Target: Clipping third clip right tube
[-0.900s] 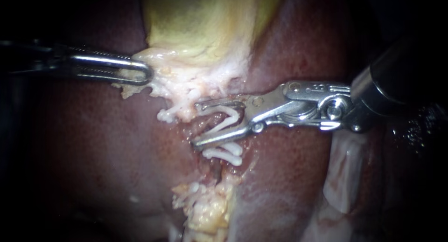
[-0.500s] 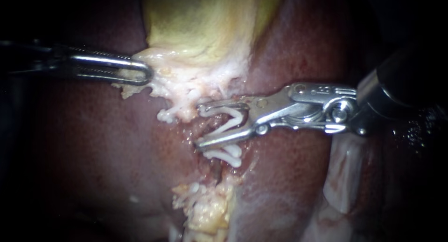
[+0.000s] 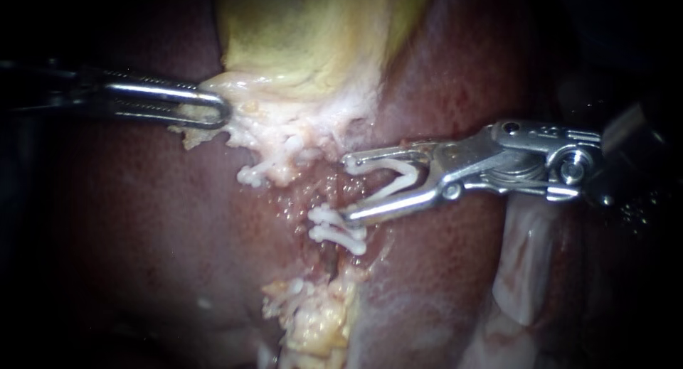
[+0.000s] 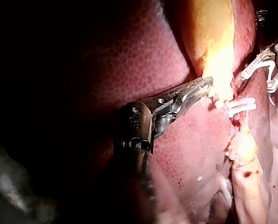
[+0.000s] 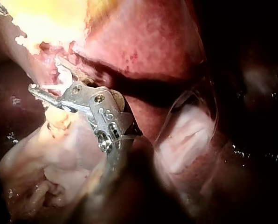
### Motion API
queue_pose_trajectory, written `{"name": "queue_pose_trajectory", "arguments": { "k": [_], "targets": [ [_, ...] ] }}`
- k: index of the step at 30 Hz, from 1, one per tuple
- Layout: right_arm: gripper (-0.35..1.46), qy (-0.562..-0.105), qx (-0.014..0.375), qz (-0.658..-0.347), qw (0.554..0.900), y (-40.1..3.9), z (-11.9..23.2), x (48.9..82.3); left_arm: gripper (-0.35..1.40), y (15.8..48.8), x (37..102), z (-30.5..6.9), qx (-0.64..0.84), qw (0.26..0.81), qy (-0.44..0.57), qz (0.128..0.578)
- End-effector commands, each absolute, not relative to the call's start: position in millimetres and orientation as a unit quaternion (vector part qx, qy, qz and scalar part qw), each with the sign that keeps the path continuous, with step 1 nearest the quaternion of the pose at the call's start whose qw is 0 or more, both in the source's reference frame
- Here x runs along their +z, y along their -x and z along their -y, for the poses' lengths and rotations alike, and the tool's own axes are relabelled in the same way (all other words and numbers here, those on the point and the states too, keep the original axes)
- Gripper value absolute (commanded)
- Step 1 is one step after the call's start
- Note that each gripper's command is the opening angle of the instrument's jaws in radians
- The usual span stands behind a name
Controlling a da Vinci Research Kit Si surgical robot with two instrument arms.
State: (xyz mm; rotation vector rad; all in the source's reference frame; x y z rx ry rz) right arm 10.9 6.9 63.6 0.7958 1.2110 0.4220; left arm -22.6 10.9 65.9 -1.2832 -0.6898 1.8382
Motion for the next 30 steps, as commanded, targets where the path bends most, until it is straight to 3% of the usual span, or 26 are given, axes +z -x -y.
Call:
{"name": "queue_pose_trajectory", "arguments": {
  "k": [1, 20, 30],
  "targets": [
    [0.47, -0.361, 0.191, -0.549, 0.729, -10.8, -7.0, 63.8, -0.35, 22.5, 65.9, -10.9, 0.722, 0.388, 0.504, 0.271],
    [0.46, -0.372, 0.217, -0.535, 0.727, -10.2, -6.7, 70.7, -0.35, 22.6, 65.9, -10.9, 0.722, 0.388, 0.504, 0.271],
    [0.46, -0.376, 0.233, -0.544, 0.713, -12.3, -6.1, 72.3, -0.35, 22.6, 65.8, -10.9, 0.722, 0.388, 0.504, 0.271]
  ]
}}
